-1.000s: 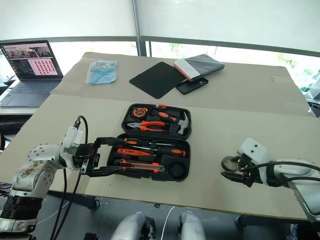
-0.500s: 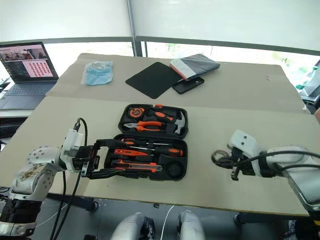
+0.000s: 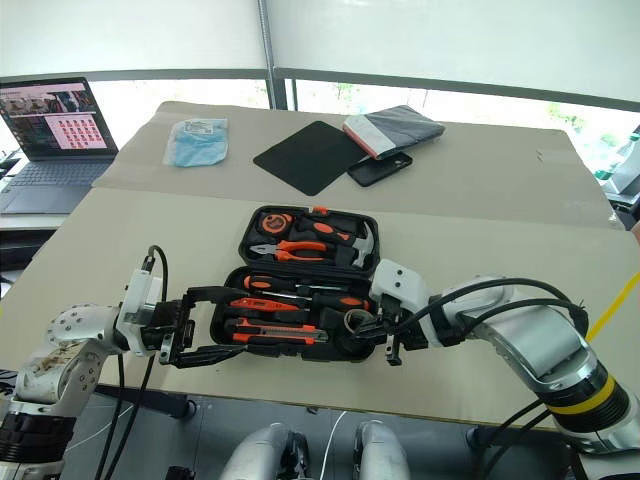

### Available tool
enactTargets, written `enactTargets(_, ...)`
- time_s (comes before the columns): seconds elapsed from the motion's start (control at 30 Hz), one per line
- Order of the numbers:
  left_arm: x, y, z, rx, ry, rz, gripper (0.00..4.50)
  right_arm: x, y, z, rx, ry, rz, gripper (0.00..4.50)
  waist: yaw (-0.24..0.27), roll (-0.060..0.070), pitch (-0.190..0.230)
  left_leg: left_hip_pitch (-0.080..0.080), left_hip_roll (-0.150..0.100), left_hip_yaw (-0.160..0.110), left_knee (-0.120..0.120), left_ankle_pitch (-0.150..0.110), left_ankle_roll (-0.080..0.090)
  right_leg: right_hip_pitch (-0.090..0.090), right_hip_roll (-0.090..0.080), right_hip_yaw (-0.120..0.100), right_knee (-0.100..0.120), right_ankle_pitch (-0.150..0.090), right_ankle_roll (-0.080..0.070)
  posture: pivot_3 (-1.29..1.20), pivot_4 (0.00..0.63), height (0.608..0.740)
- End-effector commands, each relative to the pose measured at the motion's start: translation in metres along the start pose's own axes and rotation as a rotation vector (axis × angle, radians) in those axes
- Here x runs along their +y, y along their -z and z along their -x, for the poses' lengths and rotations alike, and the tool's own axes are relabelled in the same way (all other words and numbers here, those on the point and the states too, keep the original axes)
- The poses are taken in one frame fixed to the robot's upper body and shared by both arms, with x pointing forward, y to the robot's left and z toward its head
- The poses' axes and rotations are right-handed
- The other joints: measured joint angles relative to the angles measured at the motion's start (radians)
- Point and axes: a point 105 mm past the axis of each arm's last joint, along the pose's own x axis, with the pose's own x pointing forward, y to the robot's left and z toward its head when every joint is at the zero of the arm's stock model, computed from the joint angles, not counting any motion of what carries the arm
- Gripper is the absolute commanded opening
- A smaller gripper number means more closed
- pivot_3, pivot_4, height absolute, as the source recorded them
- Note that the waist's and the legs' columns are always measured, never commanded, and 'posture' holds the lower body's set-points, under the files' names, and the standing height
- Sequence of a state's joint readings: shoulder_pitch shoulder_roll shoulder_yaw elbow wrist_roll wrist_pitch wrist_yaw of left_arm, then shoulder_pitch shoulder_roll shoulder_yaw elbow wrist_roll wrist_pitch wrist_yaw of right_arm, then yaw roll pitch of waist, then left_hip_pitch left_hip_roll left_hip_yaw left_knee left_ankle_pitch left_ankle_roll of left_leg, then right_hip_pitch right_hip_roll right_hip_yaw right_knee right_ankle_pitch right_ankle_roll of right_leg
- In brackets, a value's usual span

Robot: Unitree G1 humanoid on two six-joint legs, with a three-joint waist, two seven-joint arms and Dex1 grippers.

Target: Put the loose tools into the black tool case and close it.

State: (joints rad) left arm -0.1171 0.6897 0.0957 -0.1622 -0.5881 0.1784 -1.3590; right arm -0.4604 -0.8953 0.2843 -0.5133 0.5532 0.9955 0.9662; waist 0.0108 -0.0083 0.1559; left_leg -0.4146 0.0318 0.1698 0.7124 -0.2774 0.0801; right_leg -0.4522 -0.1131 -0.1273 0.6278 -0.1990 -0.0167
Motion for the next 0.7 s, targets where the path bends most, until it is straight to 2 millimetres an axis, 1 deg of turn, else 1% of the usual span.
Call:
enactTargets(0.03,-0.001,-0.008,0.004,0.002,-0.014,-0.053,4.5,0.003,0.0,-0.004,0.0,-0.022,-0.04,0.07,0.0,0.0,0.0,0.0,0.0,0.0,0.0,0.0,-0.001,-0.001,0.0,0.0,0.001,-0.001,0.001,0.0,0.15,0.74)
enactTargets(0.1,-0.001,-0.008,0.005,0.003,-0.017,-0.053,4.5,0.008,0.002,-0.005,0.015,-0.057,-0.055,0.07,0.0,0.0,0.0,0.0,0.0,0.0,0.0,0.0,-0.004,-0.001,0.0,0.0,0.001,-0.001,0.001,0.0,0.15,0.74)
enactTargets(0.13,-0.001,-0.008,0.005,0.003,-0.019,-0.054,4.5,0.01,0.003,-0.006,0.024,-0.071,-0.056,0.07,0.0,0.0,0.0,0.0,0.0,0.0,0.0,-0.002,-0.008,-0.001,0.0,0.0,0.001,-0.001,0.001,0.0,0.15,0.74)
enactTargets(0.2,-0.001,-0.007,0.004,0.003,-0.021,-0.055,4.5,0.008,0.007,-0.009,0.039,-0.054,-0.046,0.07,0.001,0.0,0.0,0.0,0.001,0.0,0.0,-0.002,-0.009,-0.001,0.0,0.0,0.002,-0.001,0.001,0.0,0.15,0.74)
enactTargets(0.3,0.0,-0.007,0.005,0.003,-0.026,-0.057,4.5,0.007,0.019,-0.01,0.091,-0.048,-0.043,0.07,0.002,0.0,0.0,0.0,0.0,0.0,0.0,-0.002,-0.009,-0.001,0.0,0.0,0.002,0.0,0.001,0.0,0.15,0.74)
enactTargets(0.37,0.0,-0.008,0.006,0.001,-0.032,-0.057,4.5,0.006,0.021,-0.011,0.091,-0.037,-0.036,0.78,0.003,0.0,0.0,0.0,0.0,0.0,0.0,-0.002,-0.009,-0.001,0.0,0.0,0.001,0.0,0.001,0.0,0.15,0.74)
enactTargets(0.4,0.001,-0.007,0.006,0.0,-0.038,-0.057,4.5,0.006,0.019,-0.011,0.074,-0.037,-0.018,0.96,0.003,0.0,0.0,0.0,0.0,0.0,0.0,-0.002,-0.008,-0.001,0.0,0.0,0.001,0.0,0.001,0.0,0.15,0.74)
enactTargets(0.43,0.001,-0.007,0.007,-0.001,-0.043,-0.056,4.5,0.002,0.014,-0.012,0.039,-0.01,-0.007,1.35,0.003,0.0,0.0,0.0,0.0,0.0,0.0,-0.002,-0.008,-0.001,0.0,0.0,0.001,0.0,0.001,0.0,0.15,0.74)
enactTargets(0.47,0.001,-0.006,0.007,-0.001,-0.049,-0.054,4.5,0.005,0.012,-0.012,0.026,-0.036,-0.007,1.66,0.002,-0.001,0.0,0.0,0.0,0.0,0.0,-0.002,-0.008,-0.001,0.0,0.0,0.001,0.0,0.001,0.0,0.15,0.74)
enactTargets(0.5,0.001,-0.005,0.008,-0.001,-0.055,-0.052,4.5,0.01,0.01,-0.011,0.016,-0.068,0.001,2.06,0.001,-0.001,-0.001,0.0,0.0,0.0,0.0,-0.002,-0.008,-0.001,0.001,0.0,0.001,0.0,0.001,0.0,0.15,0.74)
enactTargets(0.53,0.002,-0.004,0.008,0.0,-0.061,-0.048,4.5,0.015,0.007,-0.01,-0.009,-0.103,0.012,2.33,0.001,-0.001,-0.001,0.0,0.0,0.0,0.0,-0.001,-0.007,-0.001,0.001,0.0,0.001,0.0,0.001,0.0,0.15,0.74)
enactTargets(0.57,0.003,-0.003,0.01,0.0,-0.075,-0.041,4.5,0.023,0.002,-0.007,-0.056,-0.161,0.028,2.73,0.001,-0.001,-0.001,0.0,0.0,0.0,-0.001,0.0,-0.005,-0.001,0.001,0.0,0.001,-0.001,0.001,0.0,0.15,0.74)
enactTargets(0.6,0.005,-0.002,0.012,0.002,-0.092,-0.035,4.5,0.028,0.0,-0.004,-0.089,-0.196,0.043,3.04,0.002,-0.001,0.0,0.0,0.001,0.0,-0.001,0.001,-0.002,-0.001,0.002,0.0,0.001,-0.001,0.0,0.0,0.15,0.74)
enactTargets(0.67,0.01,0.002,0.018,0.012,-0.138,-0.026,4.5,0.034,-0.004,0.007,-0.152,-0.243,0.076,3.64,0.003,-0.001,0.0,0.0,0.001,0.0,-0.001,0.002,-0.002,-0.001,0.002,0.0,0.001,-0.001,0.0,0.0,0.15,0.74)
enactTargets(0.7,0.013,0.004,0.021,0.019,-0.166,-0.019,4.5,0.031,-0.005,0.012,-0.182,-0.227,0.071,3.64,0.002,-0.001,0.0,0.0,0.001,0.0,-0.001,0.002,-0.002,-0.001,0.002,0.0,0.001,-0.001,0.0,0.0,0.15,0.74)
